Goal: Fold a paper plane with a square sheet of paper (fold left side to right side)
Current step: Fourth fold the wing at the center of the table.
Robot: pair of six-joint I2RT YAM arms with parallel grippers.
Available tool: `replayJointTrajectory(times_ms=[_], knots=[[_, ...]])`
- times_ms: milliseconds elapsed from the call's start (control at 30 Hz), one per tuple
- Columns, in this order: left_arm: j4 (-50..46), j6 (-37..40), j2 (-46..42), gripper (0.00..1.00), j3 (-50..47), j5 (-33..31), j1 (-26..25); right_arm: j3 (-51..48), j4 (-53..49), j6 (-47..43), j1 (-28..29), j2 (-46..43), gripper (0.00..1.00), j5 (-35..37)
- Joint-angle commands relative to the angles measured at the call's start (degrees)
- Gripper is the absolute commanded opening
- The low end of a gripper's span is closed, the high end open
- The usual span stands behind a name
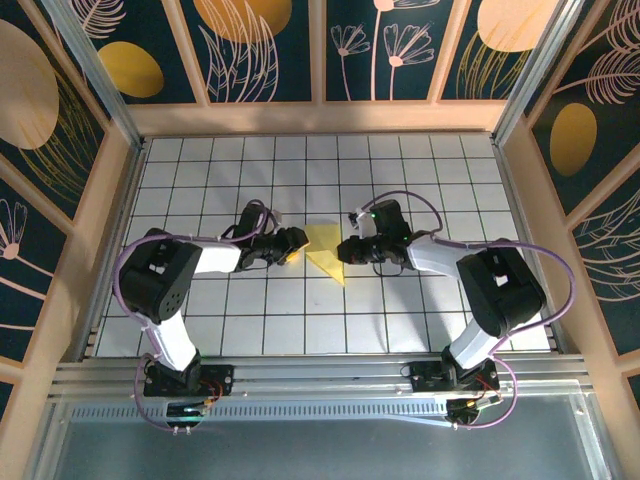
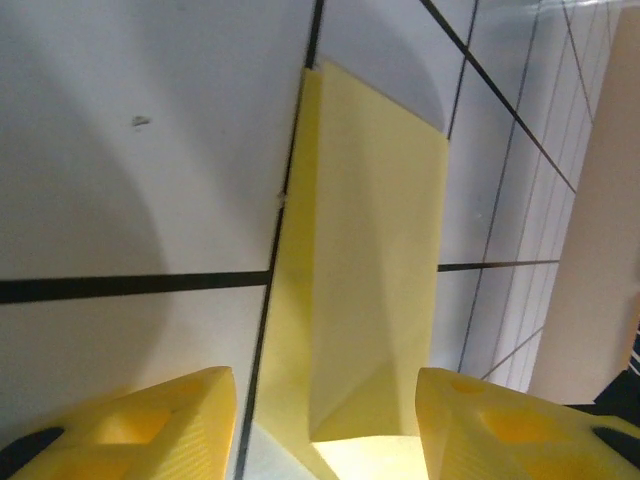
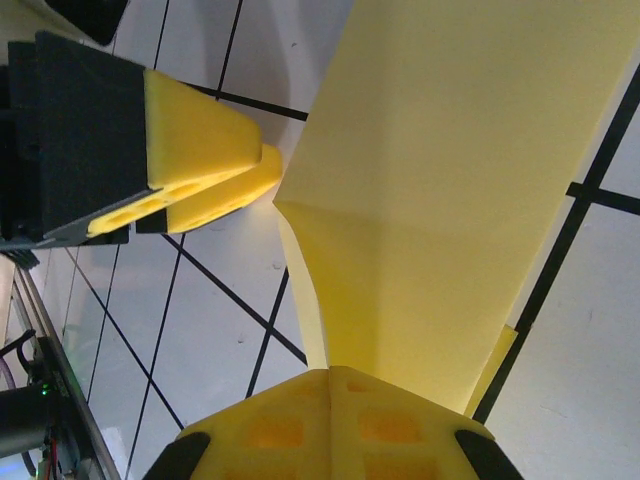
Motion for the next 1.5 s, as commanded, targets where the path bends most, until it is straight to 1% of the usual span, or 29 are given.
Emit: replayJointTrajectory(times_ms=[0,200,367,433,533,600,667,767,800,867,967,1067,1133,1200,1300,1467], knots=[[2.1,0.3,1.9,0.5,2.5,2.6,0.4,-1.2,2.1,1.1,0.4,-1.9,0.0,0.3],[1.9,1.1,5.3,0.47,5.4,5.1,0.4,-1.4,2.6,1.3,0.4,-1.9,0.0,-0.2],[1.0,1.8,6.8,0.44,7.1,5.6,0.4,-1.4,3.0,1.4,0.4,-1.7,0.0,-0.3],[1.0,1.9,7.2,0.39,7.4,5.7,0.4,-1.5,2.9,1.4,0.4,-1.6,0.0,-0.3],[0.8,2.2,7.1,0.26,7.4,5.5,0.4,-1.6,2.5,1.4,0.1,-2.0,0.0,0.5],[0.6,2.2,6.6,0.17,7.0,5.0,0.4,-1.6,1.4,1.1,-0.1,-2.6,0.08,1.4],[0.8,1.8,6.1,0.09,6.8,4.9,0.2,-0.8,-1.1,0.8,-0.3,-3.2,0.19,3.1],[1.5,0.4,4.8,0.05,6.0,4.3,-0.5,2.0,-7.2,-0.1,-0.2,-4.7,0.35,6.7],[1.8,-0.3,4.2,0.05,5.5,3.7,-0.9,3.0,-9.5,-0.4,-0.2,-5.5,0.39,8.7],[3.1,-2.4,3.2,0.04,4.5,2.6,-1.6,5.0,-14.2,-1.0,0.1,-7.1,0.43,12.6],[5.3,-6.8,1.7,0.03,2.8,0.4,-2.8,8.3,-21.9,-1.8,1.2,-9.4,0.44,20.6],[7.7,-11.0,0.3,0.02,1.3,-2.4,-3.9,10.0,-27.5,-1.9,5.8,-11.2,0.44,29.4],[9.3,-13.6,-0.1,0.02,0.9,-3.8,-4.6,10.5,-29.7,-1.3,9.2,-11.5,0.44,33.9],[10.4,-15.7,-0.2,0.02,1.0,-5.1,-5.3,10.2,-30.8,0.1,13.0,-11.3,0.44,38.3],[11.3,-17.9,0.0,0.01,1.2,-6.4,-6.2,9.4,-30.6,2.4,17.5,-10.5,0.44,42.7],[11.7,-19.4,0.0,0.01,1.1,-7.8,-7.0,9.1,-29.8,4.3,23.1,-6.7,0.45,49.5]])
